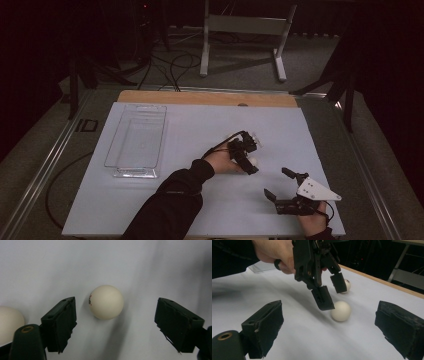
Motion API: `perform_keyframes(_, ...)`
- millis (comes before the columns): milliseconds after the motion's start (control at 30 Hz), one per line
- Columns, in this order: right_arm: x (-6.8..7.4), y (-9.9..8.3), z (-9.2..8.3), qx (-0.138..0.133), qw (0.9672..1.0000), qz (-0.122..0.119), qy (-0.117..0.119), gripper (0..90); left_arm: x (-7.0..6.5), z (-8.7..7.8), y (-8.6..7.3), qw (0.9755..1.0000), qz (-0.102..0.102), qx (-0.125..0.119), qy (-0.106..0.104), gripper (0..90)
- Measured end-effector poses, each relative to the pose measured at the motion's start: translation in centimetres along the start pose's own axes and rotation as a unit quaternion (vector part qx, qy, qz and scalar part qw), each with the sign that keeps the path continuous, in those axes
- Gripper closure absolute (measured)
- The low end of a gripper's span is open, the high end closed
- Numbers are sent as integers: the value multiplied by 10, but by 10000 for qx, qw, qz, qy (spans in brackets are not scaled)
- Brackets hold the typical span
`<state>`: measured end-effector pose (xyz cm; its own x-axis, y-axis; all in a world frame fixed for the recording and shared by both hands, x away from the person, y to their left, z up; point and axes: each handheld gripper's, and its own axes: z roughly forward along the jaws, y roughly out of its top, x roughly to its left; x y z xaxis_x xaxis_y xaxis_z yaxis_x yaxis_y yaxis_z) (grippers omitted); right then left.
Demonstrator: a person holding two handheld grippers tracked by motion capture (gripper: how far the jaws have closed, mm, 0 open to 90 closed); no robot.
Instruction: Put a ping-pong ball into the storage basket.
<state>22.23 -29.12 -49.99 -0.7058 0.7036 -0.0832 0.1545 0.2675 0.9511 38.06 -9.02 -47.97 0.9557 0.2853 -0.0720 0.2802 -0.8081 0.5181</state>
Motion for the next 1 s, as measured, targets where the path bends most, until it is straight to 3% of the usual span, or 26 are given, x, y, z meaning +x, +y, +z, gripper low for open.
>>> perform_keyframes(333, 0, 0, 0, -3, 10000, 15, 19, 82, -1, 9, 1, 10000, -17, 50, 24, 339)
perform_keyframes(733, -1, 0, 0, -2, 10000, 22, 20, 82, -1, 24, 3, 9997, -43, 201, 107, 418)
perform_keyframes(1000, -2, 0, 0, -5, 10000, 26, 17, 82, -4, 29, 7, 9999, -58, 154, -20, 509)
